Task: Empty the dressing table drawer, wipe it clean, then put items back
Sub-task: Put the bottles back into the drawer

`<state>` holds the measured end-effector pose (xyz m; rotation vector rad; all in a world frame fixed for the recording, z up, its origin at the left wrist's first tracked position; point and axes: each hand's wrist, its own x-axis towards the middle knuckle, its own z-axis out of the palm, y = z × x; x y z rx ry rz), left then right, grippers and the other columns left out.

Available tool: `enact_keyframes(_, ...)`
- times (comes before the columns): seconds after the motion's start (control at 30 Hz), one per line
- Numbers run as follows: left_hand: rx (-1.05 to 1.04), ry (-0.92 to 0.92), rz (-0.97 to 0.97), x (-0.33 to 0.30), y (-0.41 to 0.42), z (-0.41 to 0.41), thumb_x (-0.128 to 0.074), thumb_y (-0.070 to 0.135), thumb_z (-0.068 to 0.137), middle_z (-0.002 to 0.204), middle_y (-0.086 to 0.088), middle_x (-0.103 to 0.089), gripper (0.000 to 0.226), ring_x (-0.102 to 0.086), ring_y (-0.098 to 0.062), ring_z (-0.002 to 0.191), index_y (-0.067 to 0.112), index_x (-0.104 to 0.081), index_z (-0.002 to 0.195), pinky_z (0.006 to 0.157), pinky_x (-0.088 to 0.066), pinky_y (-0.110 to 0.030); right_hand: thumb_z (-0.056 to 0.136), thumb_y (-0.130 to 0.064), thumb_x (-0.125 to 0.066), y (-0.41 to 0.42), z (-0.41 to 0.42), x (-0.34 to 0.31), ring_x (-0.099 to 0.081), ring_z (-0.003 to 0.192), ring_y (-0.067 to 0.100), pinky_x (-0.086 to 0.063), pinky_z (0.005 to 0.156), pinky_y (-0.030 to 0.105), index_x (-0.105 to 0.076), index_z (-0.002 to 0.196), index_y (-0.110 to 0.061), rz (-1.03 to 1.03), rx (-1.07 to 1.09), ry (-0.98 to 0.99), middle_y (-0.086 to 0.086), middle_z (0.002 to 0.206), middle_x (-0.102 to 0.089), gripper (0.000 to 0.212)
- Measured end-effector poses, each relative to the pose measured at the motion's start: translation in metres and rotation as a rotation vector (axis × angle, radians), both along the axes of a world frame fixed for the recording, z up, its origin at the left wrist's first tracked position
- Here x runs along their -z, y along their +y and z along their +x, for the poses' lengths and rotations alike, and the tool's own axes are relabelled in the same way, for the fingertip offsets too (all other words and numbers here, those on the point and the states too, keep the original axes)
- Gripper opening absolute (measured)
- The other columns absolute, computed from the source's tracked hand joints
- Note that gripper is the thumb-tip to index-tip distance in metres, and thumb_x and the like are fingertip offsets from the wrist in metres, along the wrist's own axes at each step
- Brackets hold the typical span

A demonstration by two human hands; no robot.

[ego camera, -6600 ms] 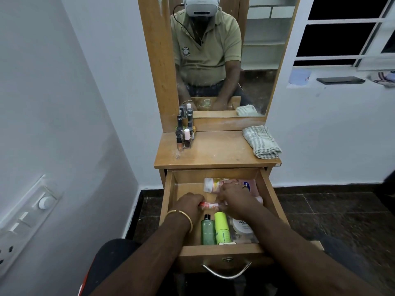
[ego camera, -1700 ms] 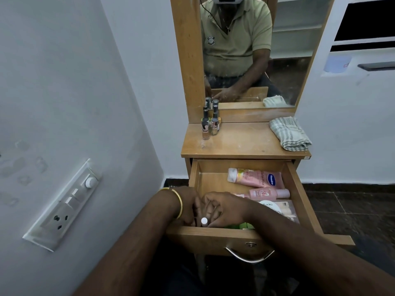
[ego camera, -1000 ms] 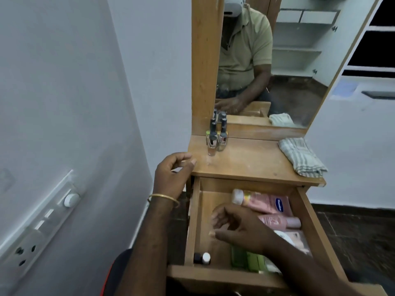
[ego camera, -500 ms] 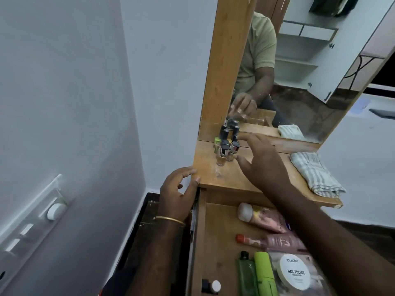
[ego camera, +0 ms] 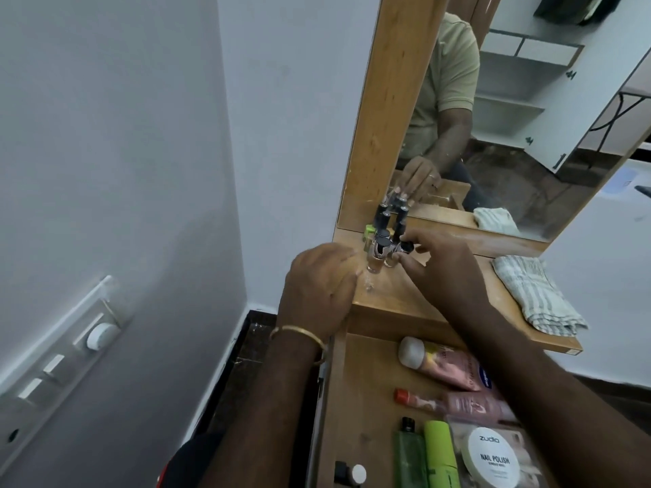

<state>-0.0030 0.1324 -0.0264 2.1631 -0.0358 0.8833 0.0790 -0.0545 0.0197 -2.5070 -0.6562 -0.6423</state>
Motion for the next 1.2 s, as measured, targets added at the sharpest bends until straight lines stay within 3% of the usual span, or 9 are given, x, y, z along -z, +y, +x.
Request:
enact_keyframes(0.13, -0.034, 0.117, 0.334, -0.04, -0.019, 0.023, -0.066, 0.038, 0.086, 0.127, -0.001, -0.058, 0.048, -0.053, -0.025, 0.114, 0.025, -0.059, 0.131, 0.094, -0.046, -0.039, 0.083, -0.024, -0.077, -0.007, -0.007, -0.001, -0.063, 0.085, 0.011, -0.056, 0.069, 0.039, -0.068, 0.103, -0.023, 0.066, -0.059, 0.005, -0.007, 0.095, -0.069, 0.022)
enact_keyframes(0.27, -0.059, 0.213, 0.515, -0.048, -0.035, 0.032, -0.062, 0.044, 0.089, 0.133, -0.002, -0.053, 0.04, -0.049, -0.024, 0.119, 0.027, -0.063, 0.125, 0.09, -0.046, -0.036, 0.084, -0.019, -0.077, -0.022, -0.034, 0.003, -0.063, 0.085, 0.01, -0.057, 0.07, 0.03, -0.063, 0.109, -0.021, 0.269, -0.081, -0.023, -0.009, 0.098, -0.063, 0.029)
enact_keyframes(0.37, -0.075, 0.203, 0.513, -0.043, -0.039, 0.032, -0.064, 0.042, 0.088, 0.126, -0.001, -0.057, 0.032, -0.053, -0.024, 0.112, 0.025, -0.067, 0.116, 0.086, -0.049, -0.037, 0.083, -0.02, -0.077, -0.033, -0.057, 0.014, -0.064, 0.089, 0.008, -0.057, 0.075, 0.026, -0.063, 0.113, -0.018, 0.388, -0.074, 0.005, -0.008, 0.101, -0.064, 0.033)
enact_keyframes(0.57, -0.138, 0.222, 0.461, -0.045, -0.047, 0.026, -0.066, 0.035, 0.087, 0.087, 0.0, -0.069, 0.013, -0.062, -0.025, 0.082, 0.023, -0.061, 0.09, 0.069, -0.054, -0.038, 0.079, -0.019, -0.08, -0.049, -0.103, 0.037, -0.063, 0.09, -0.001, -0.052, 0.076, 0.012, -0.063, 0.114, -0.02, 0.451, -0.151, 0.125, -0.01, 0.099, -0.065, 0.039)
enact_keyframes(0.67, -0.086, 0.252, 0.403, -0.049, -0.048, 0.013, -0.068, 0.027, 0.087, 0.091, -0.001, -0.069, 0.014, -0.061, -0.026, 0.085, 0.023, -0.059, 0.096, 0.071, -0.053, -0.039, 0.079, -0.024, -0.081, -0.052, -0.121, 0.051, -0.066, 0.085, 0.004, -0.058, 0.07, 0.025, -0.061, 0.116, -0.028, 0.422, -0.313, 0.315, -0.013, 0.096, -0.066, 0.042)
enact_keyframes(0.8, 0.014, 0.204, 0.288, -0.065, -0.05, -0.031, -0.076, 0.023, 0.083, 0.095, 0.005, -0.069, 0.028, -0.061, -0.017, 0.085, 0.022, -0.062, 0.107, 0.075, -0.05, -0.032, 0.078, -0.028, -0.082, -0.057, -0.129, 0.063, -0.068, 0.086, 0.007, -0.06, 0.072, 0.036, -0.06, 0.118, -0.037, 0.335, -0.476, 0.576, -0.015, 0.097, -0.067, 0.047)
enact_keyframes(1.0, 0.205, 0.53, 0.211, -0.06, -0.043, -0.101, -0.083, 0.017, 0.073, 0.094, 0.016, -0.069, 0.038, -0.062, 0.003, 0.083, 0.03, -0.064, 0.103, 0.082, -0.056, -0.033, 0.075, -0.027, -0.082, -0.053, -0.136, 0.068, -0.068, 0.088, 0.006, -0.06, 0.08, 0.04, -0.059, 0.112, -0.043, 0.225, -0.522, 0.803, -0.013, 0.1, -0.069, 0.047)
enact_keyframes(1.13, 0.245, 0.709, 0.292, -0.045, -0.046, -0.124, -0.081, 0.011, 0.073, 0.09, 0.019, -0.065, 0.049, -0.063, 0.003, 0.087, 0.035, -0.06, 0.111, 0.084, -0.056, -0.035, 0.072, -0.016, -0.084, -0.049, -0.139, 0.069, -0.069, 0.083, 0.008, -0.06, 0.077, 0.042, -0.058, 0.105, -0.037, 0.157, -0.535, 0.872, -0.007, 0.094, -0.071, 0.047)
enact_keyframes(1.2, 0.253, 0.786, 0.351, -0.04, -0.052, -0.131, -0.079, 0.013, 0.075, 0.085, 0.021, -0.061, 0.05, -0.058, 0.008, 0.08, 0.037, -0.057, 0.113, 0.078, -0.054, -0.027, 0.07, -0.011, -0.085, -0.048, -0.14, 0.069, -0.07, 0.083, 0.012, -0.06, 0.077, 0.044, -0.056, 0.103, -0.034, 0.169, -0.529, 0.896, -0.003, 0.094, -0.071, 0.049)
